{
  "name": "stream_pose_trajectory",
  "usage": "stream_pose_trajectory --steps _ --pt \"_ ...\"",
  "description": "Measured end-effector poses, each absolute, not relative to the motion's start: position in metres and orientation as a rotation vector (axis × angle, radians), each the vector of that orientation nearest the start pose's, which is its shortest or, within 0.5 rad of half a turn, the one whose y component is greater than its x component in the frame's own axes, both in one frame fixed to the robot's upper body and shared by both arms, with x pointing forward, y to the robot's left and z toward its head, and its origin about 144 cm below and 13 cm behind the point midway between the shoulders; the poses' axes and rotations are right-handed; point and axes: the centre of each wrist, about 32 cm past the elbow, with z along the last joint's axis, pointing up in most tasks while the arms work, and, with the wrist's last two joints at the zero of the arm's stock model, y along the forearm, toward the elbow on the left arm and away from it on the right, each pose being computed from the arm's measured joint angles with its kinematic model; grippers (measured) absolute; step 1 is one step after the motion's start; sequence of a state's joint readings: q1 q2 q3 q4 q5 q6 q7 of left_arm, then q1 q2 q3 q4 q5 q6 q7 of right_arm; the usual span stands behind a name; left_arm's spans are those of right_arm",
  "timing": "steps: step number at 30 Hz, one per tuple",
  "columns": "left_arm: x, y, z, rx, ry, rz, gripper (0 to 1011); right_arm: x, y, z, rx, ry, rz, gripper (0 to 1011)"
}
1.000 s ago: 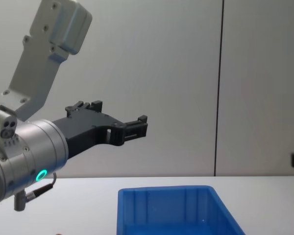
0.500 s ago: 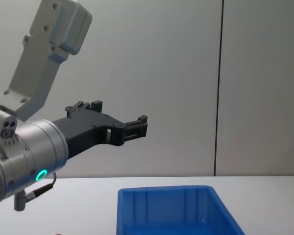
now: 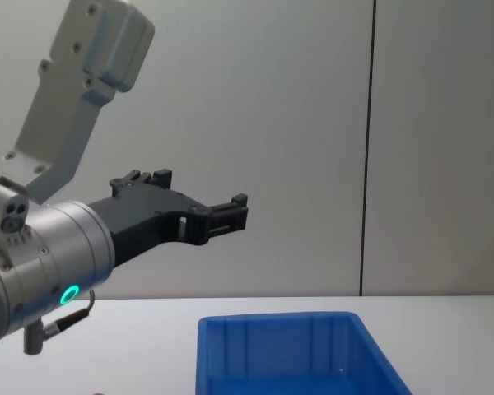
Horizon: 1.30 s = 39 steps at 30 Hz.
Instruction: Pick up the two dolls from the table and place them into the box.
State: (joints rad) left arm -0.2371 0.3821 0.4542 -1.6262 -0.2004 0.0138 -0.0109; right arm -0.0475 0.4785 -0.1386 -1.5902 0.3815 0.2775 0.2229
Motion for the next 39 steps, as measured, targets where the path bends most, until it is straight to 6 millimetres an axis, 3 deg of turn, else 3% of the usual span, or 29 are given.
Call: stream_pose_trajectory --steps 11,18,31,39 --pt "0.492 0.198 1.204 0.061 -0.268 1.124 1000 0.453 -0.317 1.130 -0.365 0.292 -1.192 969" --pt "0.492 0.198 1.204 0.061 -0.268 1.124 1000 0.457 -0.314 1.125 -0.376 0.321 -1.188 808" --pt "0.492 0.198 1.204 0.061 -0.268 1.124 1000 0.461 -0.310 1.123 -0.372 0.328 -1.202 392" --pt "0.492 0.198 1.204 0.061 -0.268 1.124 1000 0.462 -0.307 1.129 -0.352 0.264 -1.207 351"
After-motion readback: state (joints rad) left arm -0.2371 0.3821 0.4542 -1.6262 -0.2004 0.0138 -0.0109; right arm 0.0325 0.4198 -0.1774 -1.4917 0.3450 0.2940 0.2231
